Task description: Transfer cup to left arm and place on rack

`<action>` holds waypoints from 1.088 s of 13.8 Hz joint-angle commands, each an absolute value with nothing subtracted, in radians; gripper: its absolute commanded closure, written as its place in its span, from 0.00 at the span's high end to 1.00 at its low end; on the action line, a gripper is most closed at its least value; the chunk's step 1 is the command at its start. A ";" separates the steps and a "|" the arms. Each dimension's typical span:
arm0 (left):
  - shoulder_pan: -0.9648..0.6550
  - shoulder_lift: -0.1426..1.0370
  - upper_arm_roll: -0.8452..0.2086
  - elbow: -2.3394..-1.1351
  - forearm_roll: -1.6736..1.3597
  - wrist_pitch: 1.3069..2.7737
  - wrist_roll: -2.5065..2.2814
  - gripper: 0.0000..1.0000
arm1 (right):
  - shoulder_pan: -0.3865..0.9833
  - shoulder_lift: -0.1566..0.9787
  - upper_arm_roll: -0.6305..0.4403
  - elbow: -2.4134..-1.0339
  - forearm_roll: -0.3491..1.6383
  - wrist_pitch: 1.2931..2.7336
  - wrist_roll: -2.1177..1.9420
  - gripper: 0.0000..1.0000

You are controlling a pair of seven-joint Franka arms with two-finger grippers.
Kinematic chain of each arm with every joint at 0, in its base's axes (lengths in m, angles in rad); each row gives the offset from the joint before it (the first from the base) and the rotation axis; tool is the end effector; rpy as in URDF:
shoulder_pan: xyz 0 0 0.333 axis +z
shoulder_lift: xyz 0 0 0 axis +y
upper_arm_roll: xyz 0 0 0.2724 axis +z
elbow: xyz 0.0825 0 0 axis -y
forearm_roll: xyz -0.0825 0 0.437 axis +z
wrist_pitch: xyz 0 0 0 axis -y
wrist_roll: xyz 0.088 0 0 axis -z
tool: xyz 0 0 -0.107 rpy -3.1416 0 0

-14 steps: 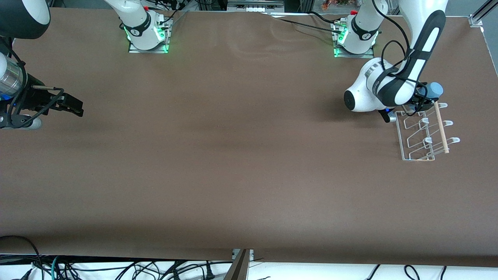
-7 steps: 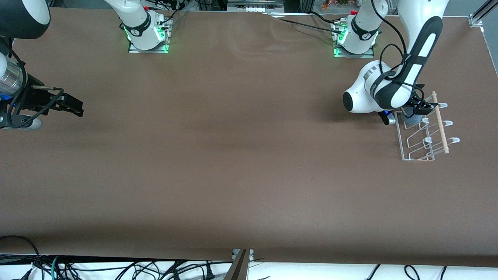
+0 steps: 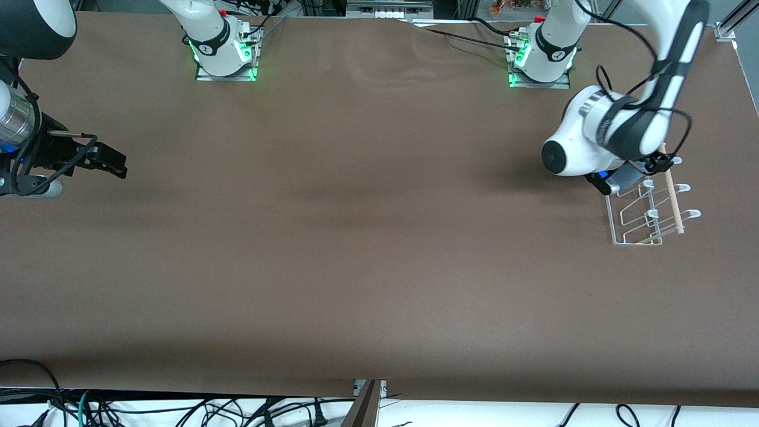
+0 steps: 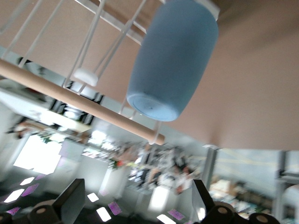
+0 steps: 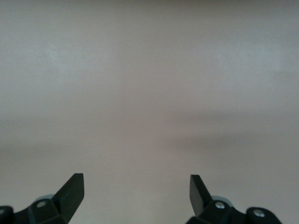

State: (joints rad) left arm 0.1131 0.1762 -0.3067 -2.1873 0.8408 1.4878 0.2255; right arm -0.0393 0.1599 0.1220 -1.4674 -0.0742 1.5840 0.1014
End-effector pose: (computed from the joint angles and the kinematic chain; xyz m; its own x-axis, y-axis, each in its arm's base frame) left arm 0.5026 -0.0156 0.2236 0.4970 -0.2309 -0.8365 -0.7784 -0.5446 -0.3122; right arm 0.6477 0.0408 0.5366 0.9992 -0.0183 -0.0364 -0.0162 -0.9981 0.0587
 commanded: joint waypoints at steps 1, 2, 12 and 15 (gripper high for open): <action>0.201 0.155 -0.310 -2.056 0.611 1.497 0.229 1.00 | -0.051 0.147 0.129 -1.482 -0.072 1.594 0.083 1.00; 0.221 0.155 -0.310 -2.025 0.545 1.497 0.218 1.00 | -0.051 0.149 0.129 -1.482 -0.072 1.594 0.083 1.00; 0.220 0.123 -0.305 -1.580 0.061 1.486 0.029 1.00 | -0.055 0.152 0.127 -1.480 -0.072 1.595 0.071 1.00; 0.019 0.061 -0.068 -1.604 0.019 1.658 0.026 1.00 | -0.055 0.153 0.127 -1.480 -0.072 1.595 0.071 1.00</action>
State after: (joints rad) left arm 0.1346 0.0927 -0.2071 -1.5822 0.0682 1.5677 0.0329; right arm -0.0413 0.1631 0.1208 -1.4676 -0.0742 1.5852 0.0924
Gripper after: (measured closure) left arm 0.000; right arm 0.000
